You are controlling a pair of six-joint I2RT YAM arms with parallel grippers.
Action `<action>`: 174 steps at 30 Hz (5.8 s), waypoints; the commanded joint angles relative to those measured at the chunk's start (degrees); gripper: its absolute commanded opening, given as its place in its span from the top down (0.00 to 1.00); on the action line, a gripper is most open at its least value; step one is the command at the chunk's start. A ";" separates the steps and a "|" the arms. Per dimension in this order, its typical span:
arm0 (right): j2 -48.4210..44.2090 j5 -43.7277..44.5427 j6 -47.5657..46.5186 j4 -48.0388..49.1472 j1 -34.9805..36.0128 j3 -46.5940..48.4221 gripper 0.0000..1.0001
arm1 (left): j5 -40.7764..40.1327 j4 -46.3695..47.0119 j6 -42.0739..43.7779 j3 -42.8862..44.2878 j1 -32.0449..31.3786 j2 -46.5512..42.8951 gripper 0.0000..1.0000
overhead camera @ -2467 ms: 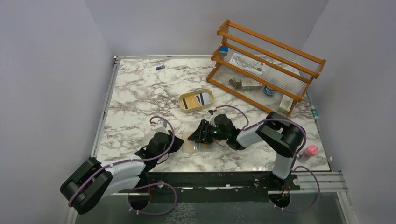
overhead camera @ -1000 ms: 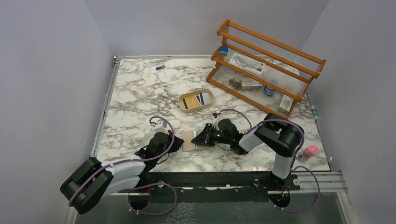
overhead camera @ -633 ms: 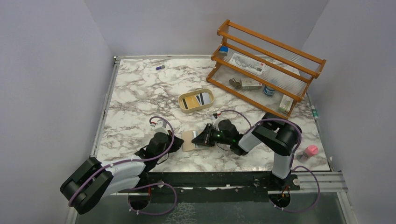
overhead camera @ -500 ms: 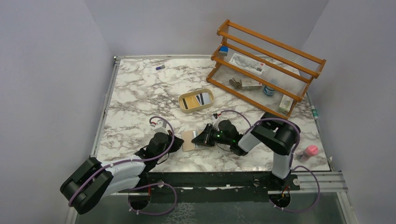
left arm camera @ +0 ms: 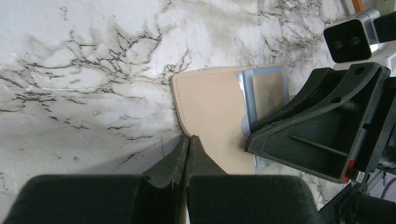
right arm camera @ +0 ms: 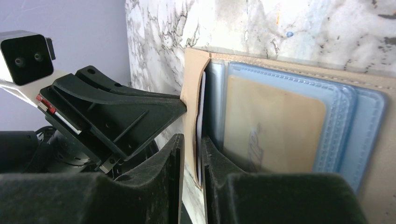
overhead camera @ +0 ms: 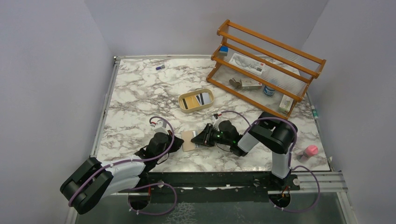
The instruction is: Take the credit cards out of the card holder
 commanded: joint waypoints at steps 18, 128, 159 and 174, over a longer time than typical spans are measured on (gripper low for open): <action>0.80 3.54 1.36 6.18 -1.18 -1.63 0.79 | 0.46 -4.86 1.70 -1.93 -0.02 0.50 1.00; -8.41 -11.60 -24.68 -30.14 -26.83 28.32 0.99 | -0.79 -4.90 1.52 -1.93 0.10 2.83 1.00; 6.16 -13.24 -28.02 -30.47 -28.93 35.54 1.00 | -1.15 -4.97 1.61 -0.45 0.05 6.10 1.00; 4.52 -12.68 -30.25 -35.39 -29.55 37.58 0.74 | -0.75 -4.81 1.87 -0.20 0.06 5.82 1.00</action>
